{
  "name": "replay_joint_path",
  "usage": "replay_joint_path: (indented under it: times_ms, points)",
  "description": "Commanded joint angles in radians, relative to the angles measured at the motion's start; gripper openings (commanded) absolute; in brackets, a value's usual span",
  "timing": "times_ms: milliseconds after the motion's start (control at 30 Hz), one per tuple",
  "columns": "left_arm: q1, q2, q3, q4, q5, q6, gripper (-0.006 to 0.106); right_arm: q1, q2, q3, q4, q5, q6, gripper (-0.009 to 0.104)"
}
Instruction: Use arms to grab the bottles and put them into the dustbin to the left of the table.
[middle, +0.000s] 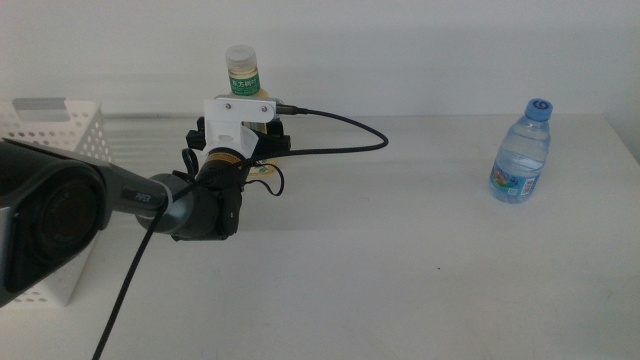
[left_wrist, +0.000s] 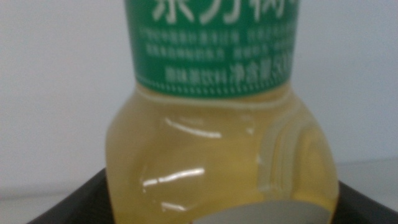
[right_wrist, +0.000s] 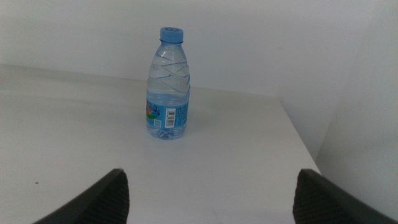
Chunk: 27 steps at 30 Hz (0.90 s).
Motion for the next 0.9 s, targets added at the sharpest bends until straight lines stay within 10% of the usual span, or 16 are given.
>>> replay_joint_path:
  times_ms: [0, 200, 433, 867]
  points:
    - [0.006, -0.044, -0.035, 0.002, -0.109, -0.013, 0.088, 0.001, -0.026, -0.008, -0.011, -0.074, -0.008, 0.096]
    - [0.006, -0.023, -0.04, -0.004, -0.106, -0.019, 0.065, 0.001, -0.026, -0.008, -0.011, -0.074, -0.008, 0.096]
    - [0.005, -0.054, -0.014, -0.013, -0.094, -0.046, -0.003, 0.001, -0.026, -0.008, -0.011, -0.074, -0.008, 0.096]
    - [0.005, -0.499, 0.269, -0.013, 0.183, 0.002, -0.005, 0.001, -0.026, -0.008, -0.011, -0.074, -0.008, 0.096]
